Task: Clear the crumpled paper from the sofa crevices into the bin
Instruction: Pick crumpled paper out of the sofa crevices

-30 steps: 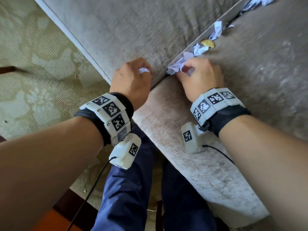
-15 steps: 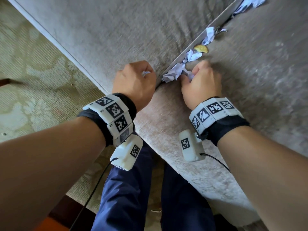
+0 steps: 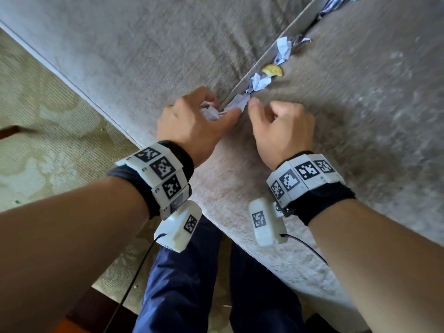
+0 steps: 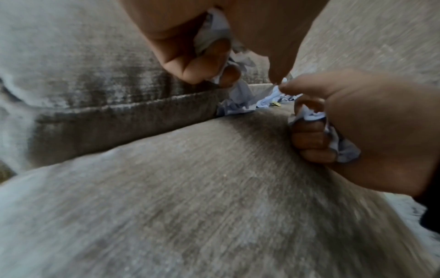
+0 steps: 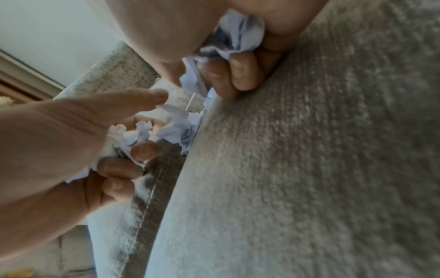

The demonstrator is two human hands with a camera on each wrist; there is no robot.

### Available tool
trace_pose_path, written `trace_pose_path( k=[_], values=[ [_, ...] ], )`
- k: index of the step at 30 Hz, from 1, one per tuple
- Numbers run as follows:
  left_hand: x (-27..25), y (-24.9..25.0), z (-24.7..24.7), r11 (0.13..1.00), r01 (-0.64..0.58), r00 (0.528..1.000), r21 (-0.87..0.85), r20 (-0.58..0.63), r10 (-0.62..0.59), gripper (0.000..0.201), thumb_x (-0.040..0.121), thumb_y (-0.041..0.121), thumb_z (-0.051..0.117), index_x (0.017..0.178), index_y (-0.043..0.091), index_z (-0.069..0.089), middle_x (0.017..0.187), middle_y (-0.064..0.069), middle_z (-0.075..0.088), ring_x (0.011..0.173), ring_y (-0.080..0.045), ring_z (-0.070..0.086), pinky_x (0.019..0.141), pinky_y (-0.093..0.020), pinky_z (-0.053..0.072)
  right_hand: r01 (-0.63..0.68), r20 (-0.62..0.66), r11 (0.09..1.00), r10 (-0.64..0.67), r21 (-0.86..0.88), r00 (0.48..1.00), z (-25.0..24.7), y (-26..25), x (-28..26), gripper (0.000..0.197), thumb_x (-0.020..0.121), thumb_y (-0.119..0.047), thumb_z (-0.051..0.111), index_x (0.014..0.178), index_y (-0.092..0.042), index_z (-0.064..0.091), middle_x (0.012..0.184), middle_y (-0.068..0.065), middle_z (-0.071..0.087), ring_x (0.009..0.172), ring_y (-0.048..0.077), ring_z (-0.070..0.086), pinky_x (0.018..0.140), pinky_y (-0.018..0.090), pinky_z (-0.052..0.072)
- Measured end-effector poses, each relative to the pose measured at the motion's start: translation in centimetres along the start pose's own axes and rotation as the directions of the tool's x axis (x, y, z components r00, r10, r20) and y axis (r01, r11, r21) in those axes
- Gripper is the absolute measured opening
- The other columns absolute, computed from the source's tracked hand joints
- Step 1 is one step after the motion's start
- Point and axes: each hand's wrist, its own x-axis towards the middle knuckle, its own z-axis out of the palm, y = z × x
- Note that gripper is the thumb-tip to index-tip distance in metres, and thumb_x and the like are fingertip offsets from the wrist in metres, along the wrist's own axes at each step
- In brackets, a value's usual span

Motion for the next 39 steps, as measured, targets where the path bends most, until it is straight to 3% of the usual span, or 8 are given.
trace_pose_path(
  k=[4, 9, 13, 18, 23, 29, 33, 39],
  values=[
    [0.2, 0.9, 1.0, 0.999, -0.024, 0.999, 0.044, 0.039, 0.022, 0.045, 0.072, 0.065, 0.076, 0.099, 0.031, 0.065, 0.095, 0.016, 0.065, 0.101, -0.017, 0.065, 0.083, -0.032, 0.053, 0.094, -0.043, 0.995, -0.093, 0.025, 0.995, 0.0, 1.0, 0.4, 0.042, 0.073, -0.01, 0.061, 0.053, -0.013, 0.025, 0.05, 0.004, 0.014, 0.063, 0.022, 0.013, 0.053, 0.03, 0.009],
    [0.2, 1.5, 2.1, 0.988, -0.013, 0.999, 0.152, 0.039, 0.007, 0.028, 0.083, 0.048, 0.074, 0.104, 0.031, 0.067, 0.108, 0.003, 0.072, 0.105, -0.028, 0.063, 0.087, -0.038, 0.052, 0.055, -0.098, 0.994, -0.045, 0.096, 0.994, -2.0, 2.2, 0.7, 0.043, 0.066, -0.008, 0.055, 0.055, -0.018, 0.015, 0.047, 0.003, 0.013, 0.064, 0.019, 0.013, 0.052, 0.03, 0.009],
    [-0.1, 2.2, 2.5, 0.981, -0.034, 0.999, 0.19, 0.003, 0.034, 0.02, 0.088, 0.044, 0.069, 0.103, 0.031, 0.073, 0.098, -0.004, 0.075, 0.096, -0.032, 0.066, 0.084, -0.038, 0.053, -0.019, -0.023, 0.992, 0.022, 0.123, 0.999, -3.6, 3.9, 1.3, 0.037, 0.069, -0.016, 0.051, 0.054, -0.015, 0.018, 0.046, 0.018, 0.042, 0.052, 0.041, 0.045, 0.049, 0.04, 0.041],
    [-0.2, 2.8, 2.9, 0.976, -0.052, 0.997, 0.212, -0.048, 0.063, 0.019, 0.093, 0.036, 0.064, 0.106, 0.027, 0.075, 0.092, -0.004, 0.072, 0.086, -0.027, 0.063, 0.078, -0.03, 0.045, -0.036, -0.001, 0.986, 0.037, 0.161, 0.999, -4.2, 5.1, 1.5, 0.031, 0.069, -0.019, 0.05, 0.055, -0.011, 0.023, 0.051, 0.022, 0.05, 0.056, 0.046, 0.054, 0.05, 0.046, 0.046],
    [0.2, 3.1, 2.9, 0.964, -0.002, 0.999, 0.267, -0.043, 0.014, 0.024, 0.092, 0.032, 0.055, 0.094, 0.014, 0.07, 0.074, -0.004, 0.058, 0.071, -0.028, 0.05, 0.071, -0.031, 0.037, -0.087, 0.013, 0.974, 0.087, 0.21, 0.996, -4.4, 5.2, 1.1, 0.005, 0.078, -0.017, 0.052, 0.08, -0.018, 0.048, 0.053, 0.006, 0.064, 0.055, 0.023, 0.065, 0.058, 0.034, 0.052],
    [-0.5, 2.8, 2.4, 0.966, -0.001, 0.998, 0.259, -0.067, 0.019, 0.029, 0.09, 0.04, 0.057, 0.078, 0.015, 0.066, 0.062, 0.003, 0.051, 0.069, -0.028, 0.052, 0.068, -0.03, 0.037, -0.116, 0.091, 0.937, 0.091, 0.33, 0.992, -5.2, 5.2, 0.6, 0.025, 0.088, 0.001, 0.043, 0.107, -0.012, 0.054, 0.072, -0.003, 0.068, 0.051, 0.009, 0.064, 0.054, 0.017, 0.048],
    [-1.0, 2.3, 2.3, 0.984, -0.04, 0.991, 0.176, -0.118, 0.061, 0.047, 0.087, 0.049, 0.064, 0.059, 0.013, 0.052, 0.054, 0.006, 0.046, 0.054, -0.02, 0.047, 0.056, -0.028, 0.033, -0.071, 0.087, 0.952, 0.047, 0.296, 0.995, -5.0, 5.6, 0.3, 0.03, 0.086, -0.001, 0.039, 0.107, -0.01, 0.058, 0.072, -0.007, 0.062, 0.066, 0.017, 0.062, 0.068, 0.032, 0.054],
    [-1.3, 1.8, 2.3, 0.997, -0.04, 0.99, 0.064, -0.134, 0.048, 0.033, 0.081, 0.04, 0.074, 0.072, 0.009, 0.067, 0.066, -0.004, 0.064, 0.062, -0.019, 0.057, 0.049, -0.025, 0.04, -0.012, 0.074, 0.975, -0.005, 0.222, 0.997, -4.6, 4.8, 0.4, 0.018, 0.097, -0.014, 0.045, 0.106, -0.012, 0.06, 0.082, -0.001, 0.06, 0.079, 0.032, 0.064, 0.07, 0.051, 0.053]
  ],
)
